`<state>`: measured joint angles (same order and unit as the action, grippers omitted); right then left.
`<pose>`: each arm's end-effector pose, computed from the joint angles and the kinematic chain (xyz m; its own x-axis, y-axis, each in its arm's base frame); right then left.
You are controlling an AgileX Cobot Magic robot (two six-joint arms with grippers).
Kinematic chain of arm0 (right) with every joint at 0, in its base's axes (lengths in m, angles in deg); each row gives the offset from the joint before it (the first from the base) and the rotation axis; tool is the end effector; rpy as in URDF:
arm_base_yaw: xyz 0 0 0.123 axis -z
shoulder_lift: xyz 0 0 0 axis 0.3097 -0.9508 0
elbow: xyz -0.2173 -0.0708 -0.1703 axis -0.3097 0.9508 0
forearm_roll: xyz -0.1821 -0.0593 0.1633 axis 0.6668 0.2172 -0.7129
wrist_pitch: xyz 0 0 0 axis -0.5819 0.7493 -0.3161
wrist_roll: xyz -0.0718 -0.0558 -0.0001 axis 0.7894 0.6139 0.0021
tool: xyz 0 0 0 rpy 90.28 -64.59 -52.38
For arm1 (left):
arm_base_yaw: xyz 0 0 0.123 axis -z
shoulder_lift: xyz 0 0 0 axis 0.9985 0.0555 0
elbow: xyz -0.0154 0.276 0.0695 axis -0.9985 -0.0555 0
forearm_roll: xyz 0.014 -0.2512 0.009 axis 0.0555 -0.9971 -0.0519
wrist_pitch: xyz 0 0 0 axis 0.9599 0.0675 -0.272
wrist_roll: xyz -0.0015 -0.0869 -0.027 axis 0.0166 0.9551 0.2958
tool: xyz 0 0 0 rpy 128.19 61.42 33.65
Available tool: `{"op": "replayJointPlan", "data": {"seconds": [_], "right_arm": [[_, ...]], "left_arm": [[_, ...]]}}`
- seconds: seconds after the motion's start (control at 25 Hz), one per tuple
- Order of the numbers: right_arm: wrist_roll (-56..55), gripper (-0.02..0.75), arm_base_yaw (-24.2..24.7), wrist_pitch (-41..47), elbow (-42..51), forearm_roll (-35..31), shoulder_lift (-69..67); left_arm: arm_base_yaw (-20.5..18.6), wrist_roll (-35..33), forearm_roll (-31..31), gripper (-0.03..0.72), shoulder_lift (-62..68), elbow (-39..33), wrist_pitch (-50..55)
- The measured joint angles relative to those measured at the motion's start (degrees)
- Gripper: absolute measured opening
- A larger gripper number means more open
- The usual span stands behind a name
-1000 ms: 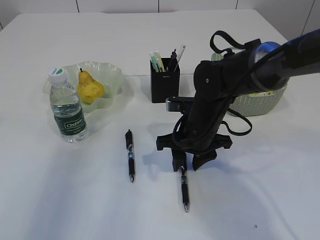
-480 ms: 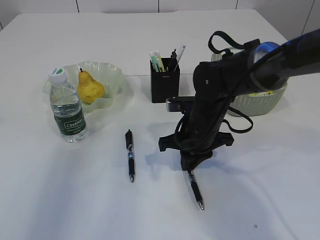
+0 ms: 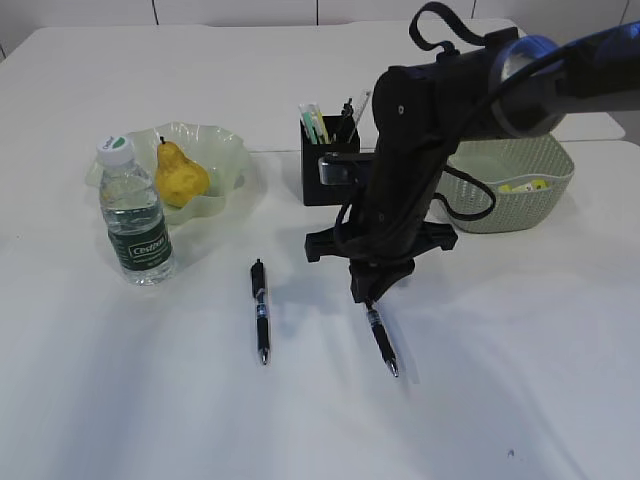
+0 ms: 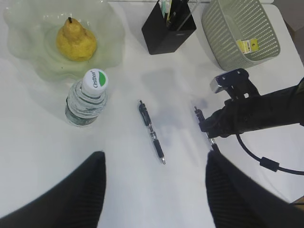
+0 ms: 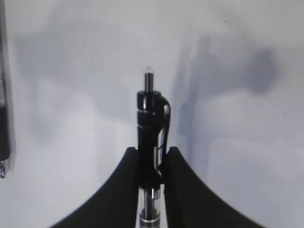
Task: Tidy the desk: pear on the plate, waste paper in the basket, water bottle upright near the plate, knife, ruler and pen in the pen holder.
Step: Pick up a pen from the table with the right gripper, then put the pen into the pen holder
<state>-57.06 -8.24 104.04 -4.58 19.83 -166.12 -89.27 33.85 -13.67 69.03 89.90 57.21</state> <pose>0.3787 0.1971 0.1593 -0.9822 -0.1568 -0.1036 -0.1701 0.9761 0.1352 0.2493 -0.0320 0.4409 -0.7994 -0.0963 -0.5930 0.1965 0.8909 -0.4096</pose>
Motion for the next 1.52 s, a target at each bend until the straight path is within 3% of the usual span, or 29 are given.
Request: {"op": "replayJointPlan", "data": {"seconds": [0.28, 0.44, 1.16, 1.52], "right_arm": [[0.00, 0.124, 0.00, 2.13, -4.04, 1.42, 0.00], [0.00, 0.124, 0.00, -1.24, -4.33, 4.15, 0.51], [0.00, 0.123, 0.14, -40.83, -4.42, 20.39, 6.69], [0.00, 0.123, 4.40, -52.45, -4.42, 19.50, 3.69]], "left_arm": [[0.00, 0.00, 0.00, 0.466, 0.00, 0.00, 0.00], [0.00, 0.00, -0.02, 0.466, 0.00, 0.00, 0.00], [0.00, 0.00, -0.12, 0.466, 0.00, 0.00, 0.00], [0.00, 0.00, -0.12, 0.466, 0.00, 0.00, 0.00]]}}
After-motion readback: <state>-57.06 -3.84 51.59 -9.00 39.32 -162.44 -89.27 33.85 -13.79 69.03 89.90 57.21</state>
